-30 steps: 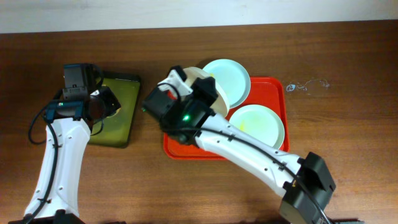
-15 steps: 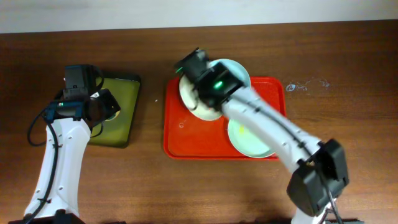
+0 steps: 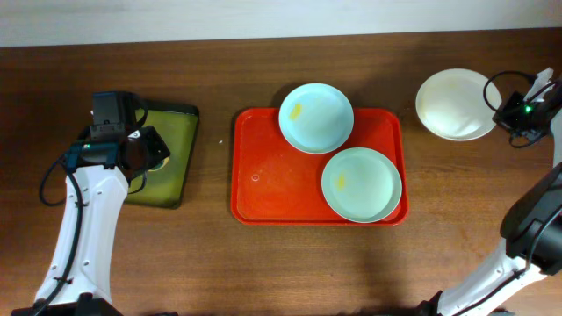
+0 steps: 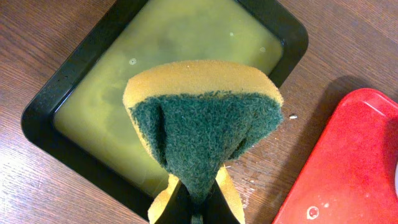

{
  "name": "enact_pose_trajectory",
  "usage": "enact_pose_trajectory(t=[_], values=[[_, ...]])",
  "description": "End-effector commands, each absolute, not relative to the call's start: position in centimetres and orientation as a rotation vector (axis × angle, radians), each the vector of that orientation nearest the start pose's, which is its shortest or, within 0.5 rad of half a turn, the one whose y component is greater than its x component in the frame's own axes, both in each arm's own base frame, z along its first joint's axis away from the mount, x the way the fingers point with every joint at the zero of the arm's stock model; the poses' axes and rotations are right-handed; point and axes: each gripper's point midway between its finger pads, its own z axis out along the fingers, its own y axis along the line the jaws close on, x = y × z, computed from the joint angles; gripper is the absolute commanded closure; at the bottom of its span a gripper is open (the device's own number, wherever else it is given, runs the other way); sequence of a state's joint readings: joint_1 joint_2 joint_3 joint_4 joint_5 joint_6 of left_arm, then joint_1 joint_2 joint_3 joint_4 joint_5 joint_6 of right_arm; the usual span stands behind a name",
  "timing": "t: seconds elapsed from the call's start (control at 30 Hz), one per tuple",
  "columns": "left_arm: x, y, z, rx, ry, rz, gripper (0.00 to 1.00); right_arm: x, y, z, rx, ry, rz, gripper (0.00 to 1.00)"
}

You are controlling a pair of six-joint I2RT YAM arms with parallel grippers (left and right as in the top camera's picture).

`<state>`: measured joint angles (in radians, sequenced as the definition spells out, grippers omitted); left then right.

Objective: Clean dirty plates on tray and stack at the side

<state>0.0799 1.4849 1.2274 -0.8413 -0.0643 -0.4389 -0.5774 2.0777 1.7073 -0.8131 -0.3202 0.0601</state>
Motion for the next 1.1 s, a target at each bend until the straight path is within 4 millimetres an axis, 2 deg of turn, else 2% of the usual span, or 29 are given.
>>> enact_pose_trajectory(t=[0.0, 0.03, 0.07, 0.1, 0.13, 0.2, 0.23, 0.27, 0.3, 0.33, 0.37, 0.4, 0.47, 0.5, 0.6, 0.63, 0.67, 0.7, 0.73, 0.77, 0.8, 0.83, 0.87, 0.93, 1.0, 1.03, 1.07], values=[[36.0, 4.3, 14.9, -0.72, 2.572, -0.014, 1.0, 44.2, -20.7, 7.3, 0.753, 2.596, 0.361, 0.63], [36.0, 4.3, 14.8, -0.72, 2.573, -0.014, 1.0, 44.4, -20.6, 7.5, 0.745, 2.591, 0.36, 0.43], [36.0, 4.3, 14.8, -0.72, 2.574, -0.014, 1.0, 44.7, -20.3, 8.1, 0.727, 2.584, 0.36, 0.34], [36.0, 4.3, 14.8, -0.72, 2.574, -0.014, 1.0, 44.8, -20.0, 8.8, 0.714, 2.577, 0.361, 0.32], [36.0, 4.3, 14.8, -0.72, 2.574, -0.014, 1.0, 45.2, -19.2, 10.4, 0.677, 2.553, 0.379, 0.31], [36.0, 4.3, 14.8, -0.72, 2.574, -0.014, 1.0, 46.9, -15.3, 14.2, 0.526, 2.472, 0.536, 0.29], [36.0, 4.3, 14.8, -0.72, 2.574, -0.014, 1.0, 47.8, -12.1, 15.9, 0.425, 2.432, 0.656, 0.27], [36.0, 4.3, 14.8, -0.72, 2.574, -0.013, 1.0, 48.4, -8.8, 16.5, 0.339, 2.43, 0.74, 0.27], [36.0, 4.3, 14.8, -0.72, 2.574, -0.014, 1.0, 48.7, -6.5, 16.1, 0.251, 2.452, 0.753, 0.27], [36.0, 4.3, 14.8, -0.72, 2.574, -0.013, 1.0, 48.8, -3.2, 15.4, 0.079, 2.484, 0.74, 0.27], [36.0, 4.3, 14.8, -0.72, 2.574, -0.014, 1.0, 48.7, -1.1, 14.4, -0.038, 2.517, 0.696, 0.27], [36.0, 4.3, 14.8, -0.72, 2.574, -0.013, 1.0, 48.7, 1.3, 12.5, -0.145, 2.593, 0.562, 0.27], [36.0, 4.3, 14.8, -0.72, 2.574, -0.013, 1.0, 48.6, 3.3, 9.5, -0.236, 2.703, 0.293, 0.28], [36.0, 4.3, 14.8, -0.72, 2.574, -0.013, 1.0, 48.5, 5.0, 7.9, -0.307, 2.741, 0.169, 0.27], [36.0, 4.3, 14.8, -0.72, 2.575, -0.014, 1.0, 48.2, 8.8, 5.3, -0.423, 2.766, 0.14, 0.27], [36.0, 4.3, 14.8, -0.72, 2.574, -0.014, 1.0, 48.1, 9.3, 4.5, -0.413, 2.786, 0.142, 0.27], [36.0, 4.3, 14.8, -0.72, 2.575, -0.014, 1.0, 48.0, 9.2, 3.4, -0.331, 2.818, 0.152, 0.28], [36.0, 4.3, 14.8, -0.72, 2.575, -0.013, 1.0, 48.1, 9.3, 2.2, -0.261, 2.841, 0.166, 0.29], [36.0, 4.3, 14.8, -0.72, 2.575, -0.014, 1.0, 48.2, 9.4, 1.2, -0.249, 2.85, 0.175, 0.36], [36.0, 4.3, 14.8, -0.72, 2.575, -0.014, 1.0, 48.3, 9.4, 0.9, -0.219, 2.855, 0.179, 0.41], [36.0, 4.3, 14.8, -0.72, 2.575, -0.014, 1.0, 48.4, 9.6, 0.5, -0.181, 2.859, 0.195, 0.57], [36.0, 4.3, 14.8, -0.72, 2.575, -0.014, 1.0, 48.4, 10.3, 0.5, -0.191, 2.853, 0.257, 0.82], [36.0, 4.3, 14.8, -0.72, 2.575, -0.014, 1.0, 48.1, 11.5, 0.7, -0.205, 2.852, 0.356, 0.96], [36.0, 4.3, 14.8, -0.72, 2.574, -0.014, 1.0, 47.0, 13.2, 1.4, -0.224, 2.863, 0.525, 0.96], [36.0, 4.3, 14.6, -0.721, 2.581, -0.013, 1.0, 45.4, 14.6, 3.2, -0.235, 2.879, 0.67, 0.96], [36.2, 3.8, 14.3, -0.711, 2.593, -0.046, 1.0, 44.3, 15.1, 4.0, -0.244, 2.897, 0.732, 0.96], [36.9, 1.6, 14.3, -0.59, 2.619, -0.194, 1.0, 42.6, 14.9, 4.1, -0.228, 2.965, 0.742, 0.96]])
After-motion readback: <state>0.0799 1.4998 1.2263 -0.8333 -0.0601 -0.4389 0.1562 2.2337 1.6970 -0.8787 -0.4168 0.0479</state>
